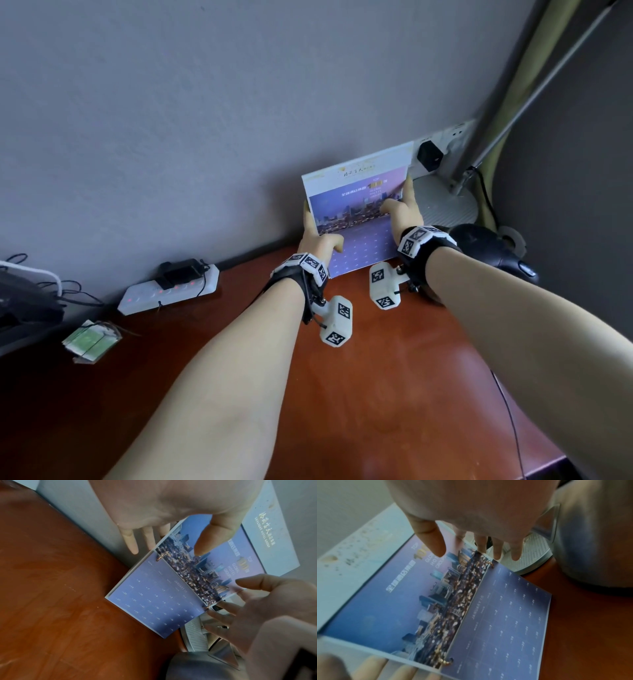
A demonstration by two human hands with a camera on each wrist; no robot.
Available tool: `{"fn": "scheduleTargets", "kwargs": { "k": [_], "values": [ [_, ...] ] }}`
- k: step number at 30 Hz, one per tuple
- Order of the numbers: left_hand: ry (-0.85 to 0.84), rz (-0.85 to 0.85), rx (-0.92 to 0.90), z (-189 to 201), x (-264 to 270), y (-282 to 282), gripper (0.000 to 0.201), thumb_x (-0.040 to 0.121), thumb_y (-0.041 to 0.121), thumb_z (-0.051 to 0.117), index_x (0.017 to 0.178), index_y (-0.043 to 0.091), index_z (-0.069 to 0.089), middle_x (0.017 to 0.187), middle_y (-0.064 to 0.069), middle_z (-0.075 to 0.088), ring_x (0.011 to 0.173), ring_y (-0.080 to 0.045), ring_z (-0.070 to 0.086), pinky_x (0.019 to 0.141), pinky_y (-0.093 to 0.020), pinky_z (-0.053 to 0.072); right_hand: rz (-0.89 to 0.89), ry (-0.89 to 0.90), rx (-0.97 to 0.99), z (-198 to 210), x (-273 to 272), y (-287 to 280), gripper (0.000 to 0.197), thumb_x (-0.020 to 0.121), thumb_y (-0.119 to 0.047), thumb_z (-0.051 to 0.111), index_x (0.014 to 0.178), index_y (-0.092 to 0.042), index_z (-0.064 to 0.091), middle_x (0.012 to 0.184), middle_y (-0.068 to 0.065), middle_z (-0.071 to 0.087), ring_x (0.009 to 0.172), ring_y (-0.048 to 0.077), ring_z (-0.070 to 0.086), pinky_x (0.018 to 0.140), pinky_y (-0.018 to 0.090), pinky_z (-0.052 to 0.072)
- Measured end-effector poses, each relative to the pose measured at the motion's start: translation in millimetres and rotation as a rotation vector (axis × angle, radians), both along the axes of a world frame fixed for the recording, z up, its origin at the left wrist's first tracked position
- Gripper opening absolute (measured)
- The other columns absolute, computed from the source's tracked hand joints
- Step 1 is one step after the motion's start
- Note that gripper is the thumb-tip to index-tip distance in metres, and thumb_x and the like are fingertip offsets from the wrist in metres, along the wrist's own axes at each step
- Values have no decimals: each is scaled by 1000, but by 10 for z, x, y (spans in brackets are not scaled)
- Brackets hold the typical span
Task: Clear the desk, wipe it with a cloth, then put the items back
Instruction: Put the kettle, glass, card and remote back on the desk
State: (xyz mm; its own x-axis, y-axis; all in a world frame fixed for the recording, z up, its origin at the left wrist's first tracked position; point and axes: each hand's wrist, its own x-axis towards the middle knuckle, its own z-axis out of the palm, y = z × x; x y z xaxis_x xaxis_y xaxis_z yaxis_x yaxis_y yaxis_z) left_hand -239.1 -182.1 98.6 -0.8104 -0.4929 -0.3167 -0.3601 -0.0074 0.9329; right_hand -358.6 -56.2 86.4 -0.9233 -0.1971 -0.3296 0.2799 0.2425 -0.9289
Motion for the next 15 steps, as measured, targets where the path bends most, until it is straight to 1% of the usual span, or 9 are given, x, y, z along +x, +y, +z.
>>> {"fn": "scheduleTargets", "kwargs": {
  "k": [2,5,7,8,10,11,12,13,15],
  "values": [
    [5,-16,-13,-4,-50,21,108,54,14,58,154,27,19,148,-7,40,96,-22,55,66,-23,39,-27,-3,3,-1,-7,-11,88,86,-14,53,158,-32,5,158,-1,30,137,23,36,97,24,24],
    [21,-31,-21,-48,-99,12,105,53,14,58,152,24,23,147,-12,41,75,-7,49,62,-24,40,-16,28,63,-63,44,-44,103,72,-26,53,157,-32,-4,164,1,15,146,28,27,109,32,24],
    [34,-37,-16,-88,-107,1,105,53,13,58,152,21,23,149,-10,40,73,-4,49,59,-18,42,6,43,99,-178,92,-56,101,79,-18,57,157,-28,-7,166,3,3,149,26,18,104,27,19],
    [41,-48,-18,-99,-101,2,106,54,12,58,153,19,23,150,-9,39,75,-6,51,58,-13,41,13,39,120,-245,119,-61,100,83,-13,58,157,-26,-7,166,4,-2,150,26,14,100,25,19],
    [39,-78,-26,-121,-77,9,108,54,10,58,155,17,20,154,-5,33,97,-18,54,60,-8,41,20,2,167,-362,193,-65,101,84,-10,59,157,-26,-8,165,7,-8,149,28,15,102,29,25],
    [26,-88,-20,-133,-61,13,109,56,8,58,157,16,16,157,-2,28,104,-14,53,59,-4,40,22,-19,185,-414,235,-65,102,84,-10,60,157,-26,-8,165,7,-9,149,29,17,105,32,27],
    [7,-100,-6,-150,-43,19,110,59,6,59,158,17,12,156,2,26,98,3,54,57,0,39,21,-47,200,-472,265,-60,103,84,-11,61,157,-27,-9,165,7,-8,148,31,20,108,35,28],
    [-13,-108,8,-178,-31,25,110,61,6,59,159,20,9,151,5,27,79,18,53,54,1,38,26,-77,201,-527,286,-49,103,84,-12,61,157,-28,-10,165,6,-5,147,32,24,110,37,28],
    [-57,-100,38,-250,-20,27,115,57,11,57,159,26,7,138,7,36,60,17,46,59,-8,40,63,-132,189,-600,307,-21,103,84,-13,60,156,-29,-12,166,2,2,143,32,32,110,38,31]
  ]
}}
